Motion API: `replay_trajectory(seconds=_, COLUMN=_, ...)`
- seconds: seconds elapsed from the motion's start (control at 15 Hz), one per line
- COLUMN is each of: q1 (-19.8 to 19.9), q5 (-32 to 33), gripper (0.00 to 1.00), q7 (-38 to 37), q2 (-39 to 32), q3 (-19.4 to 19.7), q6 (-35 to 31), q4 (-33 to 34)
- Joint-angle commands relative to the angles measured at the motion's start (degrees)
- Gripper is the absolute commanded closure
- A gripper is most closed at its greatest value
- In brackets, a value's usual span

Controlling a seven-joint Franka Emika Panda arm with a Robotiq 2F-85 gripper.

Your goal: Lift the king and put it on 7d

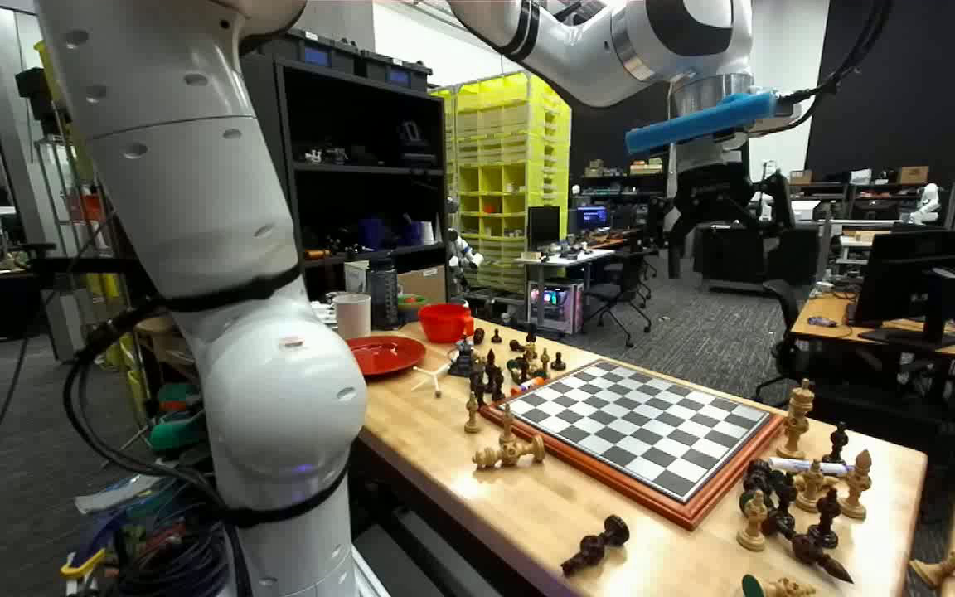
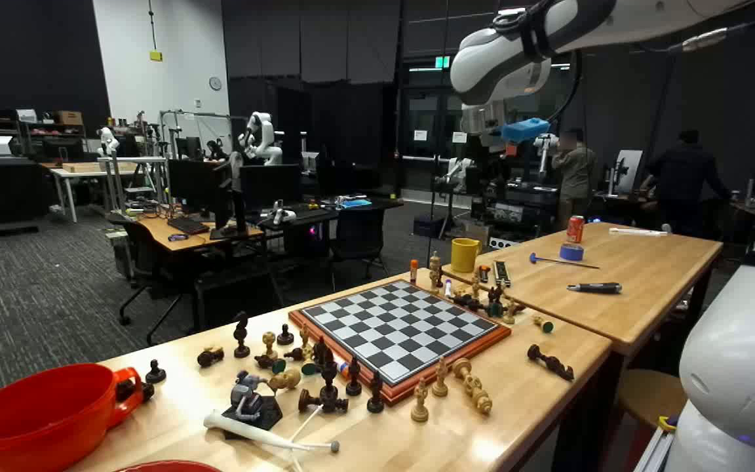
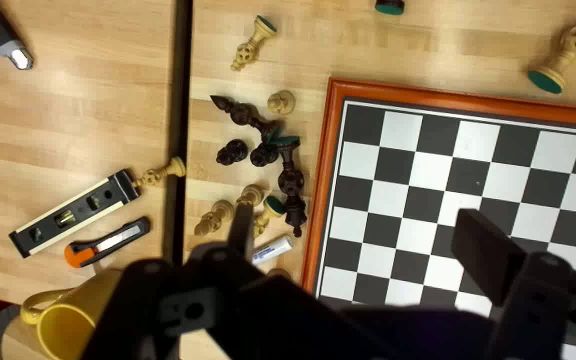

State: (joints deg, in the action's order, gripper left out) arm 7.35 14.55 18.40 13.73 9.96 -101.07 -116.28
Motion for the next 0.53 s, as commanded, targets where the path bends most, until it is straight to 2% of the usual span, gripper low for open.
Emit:
replay_trajectory(seconds=0.0, q1=-0.03, q5=-0.01, gripper=0.00, q7=0.01, q2=-0.04, q3=0.02, q6=0.06, q4=0.15)
replay_trajectory(seconds=0.47, q1=-0.63, q5=0.01, gripper=0.00, q7=-0.85, q2=0.51, q3=-0.84, q6=0.09, q4=-0.48)
